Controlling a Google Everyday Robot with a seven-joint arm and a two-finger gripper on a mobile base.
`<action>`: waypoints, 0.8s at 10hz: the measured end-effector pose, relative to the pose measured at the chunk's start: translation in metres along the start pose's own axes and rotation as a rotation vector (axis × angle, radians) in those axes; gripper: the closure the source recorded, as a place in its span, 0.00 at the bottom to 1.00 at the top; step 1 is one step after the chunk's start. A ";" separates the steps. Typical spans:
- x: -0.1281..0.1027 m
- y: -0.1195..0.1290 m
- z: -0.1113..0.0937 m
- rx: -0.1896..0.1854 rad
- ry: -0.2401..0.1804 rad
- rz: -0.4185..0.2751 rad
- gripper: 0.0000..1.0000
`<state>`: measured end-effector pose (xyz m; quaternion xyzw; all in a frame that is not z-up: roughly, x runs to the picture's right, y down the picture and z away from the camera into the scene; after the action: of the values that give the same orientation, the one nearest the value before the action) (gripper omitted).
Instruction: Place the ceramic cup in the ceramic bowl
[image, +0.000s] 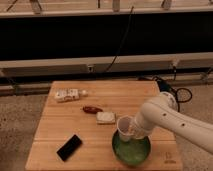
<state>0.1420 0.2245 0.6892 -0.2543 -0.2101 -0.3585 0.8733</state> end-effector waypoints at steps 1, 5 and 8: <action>0.000 0.000 0.000 0.000 0.000 -0.001 0.98; -0.001 0.001 -0.002 0.003 0.001 -0.007 0.98; -0.002 0.001 -0.002 0.005 0.002 -0.011 0.98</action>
<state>0.1421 0.2250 0.6861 -0.2505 -0.2116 -0.3628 0.8723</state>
